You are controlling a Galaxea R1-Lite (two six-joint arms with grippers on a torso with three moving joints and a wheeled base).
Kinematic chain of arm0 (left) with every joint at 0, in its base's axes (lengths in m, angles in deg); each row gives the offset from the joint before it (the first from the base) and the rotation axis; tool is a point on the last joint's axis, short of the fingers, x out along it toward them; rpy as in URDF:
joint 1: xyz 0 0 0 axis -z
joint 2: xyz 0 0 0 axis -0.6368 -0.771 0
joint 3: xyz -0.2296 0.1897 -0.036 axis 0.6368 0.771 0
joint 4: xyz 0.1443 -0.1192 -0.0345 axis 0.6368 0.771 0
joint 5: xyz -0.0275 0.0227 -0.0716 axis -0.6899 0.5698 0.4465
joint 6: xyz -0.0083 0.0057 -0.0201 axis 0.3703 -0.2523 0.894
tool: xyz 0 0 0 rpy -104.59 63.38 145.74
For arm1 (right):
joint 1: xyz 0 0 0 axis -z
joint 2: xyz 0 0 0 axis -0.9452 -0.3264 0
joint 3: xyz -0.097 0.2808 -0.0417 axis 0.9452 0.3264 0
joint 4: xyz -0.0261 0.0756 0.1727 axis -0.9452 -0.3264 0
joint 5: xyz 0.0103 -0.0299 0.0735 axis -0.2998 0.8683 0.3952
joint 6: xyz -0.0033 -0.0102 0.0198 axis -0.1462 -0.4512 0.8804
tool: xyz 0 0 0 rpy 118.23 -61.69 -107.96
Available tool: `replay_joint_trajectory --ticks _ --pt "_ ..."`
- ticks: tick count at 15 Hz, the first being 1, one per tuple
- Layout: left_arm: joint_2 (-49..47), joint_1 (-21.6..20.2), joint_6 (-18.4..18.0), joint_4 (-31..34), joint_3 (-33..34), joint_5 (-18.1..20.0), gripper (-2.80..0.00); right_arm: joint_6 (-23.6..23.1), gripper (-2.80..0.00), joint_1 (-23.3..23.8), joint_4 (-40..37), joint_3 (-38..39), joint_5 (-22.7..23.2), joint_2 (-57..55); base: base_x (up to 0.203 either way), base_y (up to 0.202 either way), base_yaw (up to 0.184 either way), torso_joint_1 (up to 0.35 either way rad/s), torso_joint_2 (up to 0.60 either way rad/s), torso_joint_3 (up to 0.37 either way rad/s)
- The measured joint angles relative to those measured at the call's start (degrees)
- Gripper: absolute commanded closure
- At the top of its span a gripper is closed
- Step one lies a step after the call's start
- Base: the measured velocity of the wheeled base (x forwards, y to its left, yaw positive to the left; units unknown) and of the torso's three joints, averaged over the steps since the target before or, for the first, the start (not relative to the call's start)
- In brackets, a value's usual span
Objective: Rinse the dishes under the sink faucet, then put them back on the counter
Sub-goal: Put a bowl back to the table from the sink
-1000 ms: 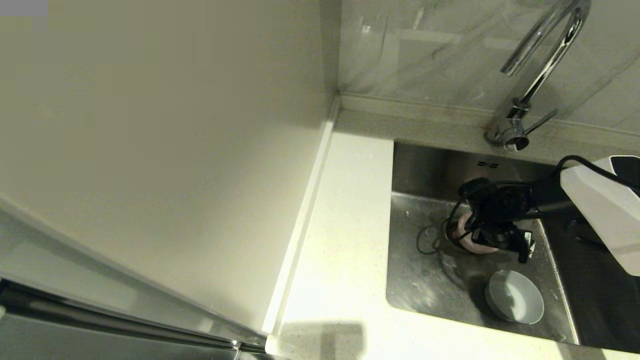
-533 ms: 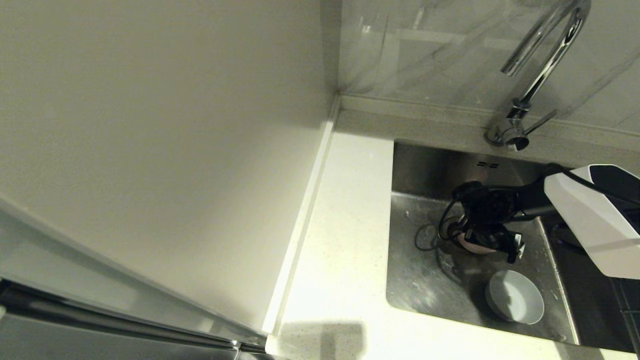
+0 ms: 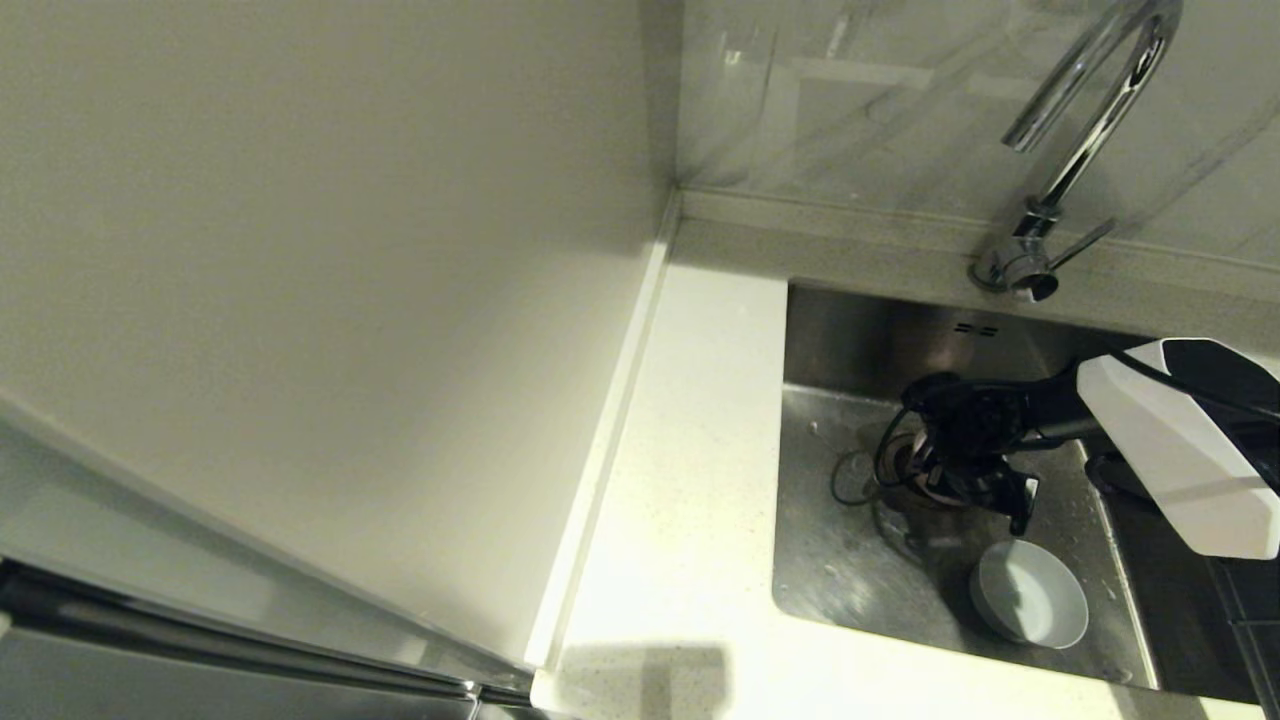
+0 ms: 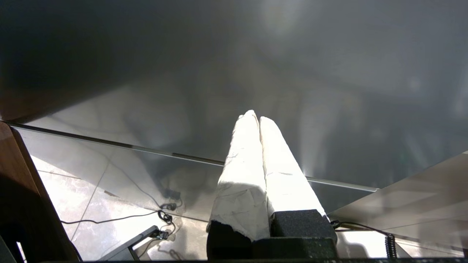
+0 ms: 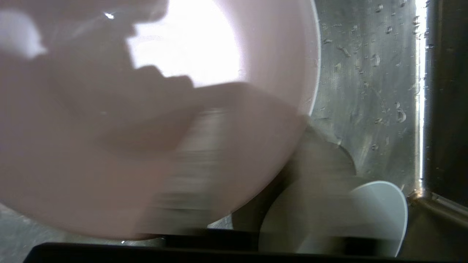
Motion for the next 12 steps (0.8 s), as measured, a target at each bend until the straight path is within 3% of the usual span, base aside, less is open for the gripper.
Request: replay_joint_trajectory --ticks 8,12 --pt "0.0 0.0 0.0 0.0 0.0 0.0 0.00 -3.7 0.00 3.0 -0.2 -0.1 -2.5 3.7 0.000 0.000 0.000 0.000 0.00 0.000" --pt "0.0 0.0 0.0 0.0 0.0 0.0 0.00 -9.7 0.00 4.5 -0.2 2.1 -3.5 9.5 0.000 0.000 0.000 0.000 0.00 0.000"
